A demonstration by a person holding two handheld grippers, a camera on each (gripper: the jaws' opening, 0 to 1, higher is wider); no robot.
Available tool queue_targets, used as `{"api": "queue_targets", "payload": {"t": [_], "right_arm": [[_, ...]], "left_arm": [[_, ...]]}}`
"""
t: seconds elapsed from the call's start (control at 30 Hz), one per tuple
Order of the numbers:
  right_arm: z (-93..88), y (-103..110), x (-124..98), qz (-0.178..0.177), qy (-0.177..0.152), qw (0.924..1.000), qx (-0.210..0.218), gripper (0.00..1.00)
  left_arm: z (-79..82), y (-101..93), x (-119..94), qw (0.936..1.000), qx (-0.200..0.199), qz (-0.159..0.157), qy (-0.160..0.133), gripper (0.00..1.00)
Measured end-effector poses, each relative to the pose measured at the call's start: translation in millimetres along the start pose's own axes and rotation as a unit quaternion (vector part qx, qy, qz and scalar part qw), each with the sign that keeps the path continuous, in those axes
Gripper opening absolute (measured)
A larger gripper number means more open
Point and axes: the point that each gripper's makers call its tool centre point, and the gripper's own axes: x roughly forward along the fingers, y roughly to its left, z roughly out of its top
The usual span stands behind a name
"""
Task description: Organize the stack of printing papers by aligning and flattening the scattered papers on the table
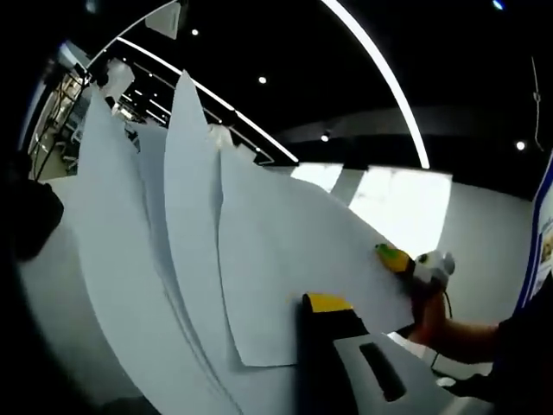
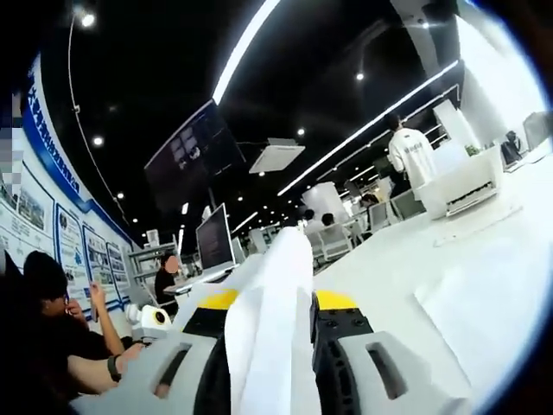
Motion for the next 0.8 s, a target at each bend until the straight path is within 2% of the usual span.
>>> {"api": "queue_targets", "payload": {"t": [0.27,0.4,0.6,0.8], "right_arm": [[23.7,-8,-4,0.015,-0.027,0.9977,0.06,0.32],[29.8,-7,-4,0.012,-0.036,0.9969,0.069,0.32],[40.7,-17,-9,0.001,-0.051,0.9928,0.108,0.32],[51.0,-27,-13,-0.013,-0.058,0.9926,0.105,0.32]], "left_arm": [[-0.5,0.5,1,1.0,0.001,0.001,0.001,0.11],[-0.6,0.6,1,1.0,0.0,0.001,0.001,0.11],[-1.0,0.1,0,1.0,0.0,0.0,0.002,0.11],[-1.7,-0.5,0,1.0,0.001,-0.001,0.004,0.1]]}}
